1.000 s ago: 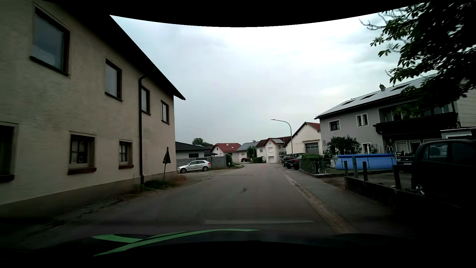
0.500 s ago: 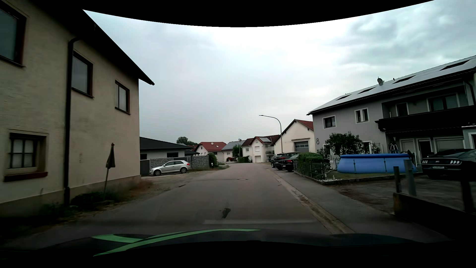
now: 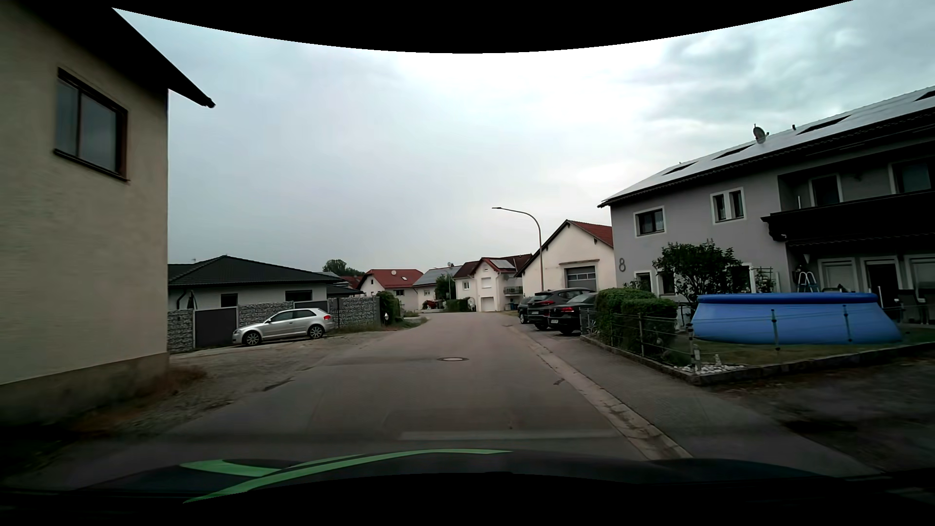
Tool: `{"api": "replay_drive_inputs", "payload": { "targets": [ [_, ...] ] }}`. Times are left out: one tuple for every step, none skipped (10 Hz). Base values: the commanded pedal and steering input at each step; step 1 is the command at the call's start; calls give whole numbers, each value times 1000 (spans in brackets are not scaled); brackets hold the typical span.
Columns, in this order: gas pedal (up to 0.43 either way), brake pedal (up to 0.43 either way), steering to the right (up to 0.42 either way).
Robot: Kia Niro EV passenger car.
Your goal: Follow the waypoints while adhering to traffic rules and regulations
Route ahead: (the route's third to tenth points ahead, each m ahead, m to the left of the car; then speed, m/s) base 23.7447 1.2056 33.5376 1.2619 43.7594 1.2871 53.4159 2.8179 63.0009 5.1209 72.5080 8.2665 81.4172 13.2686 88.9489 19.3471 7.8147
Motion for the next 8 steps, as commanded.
{"api": "replay_drive_inputs", "payload": {
  "targets": [
    [138,0,22],
    [138,0,17],
    [138,0,10],
    [138,0,3],
    [138,0,-3],
    [138,0,-7],
    [138,0,-7],
    [138,0,-5]
  ]
}}
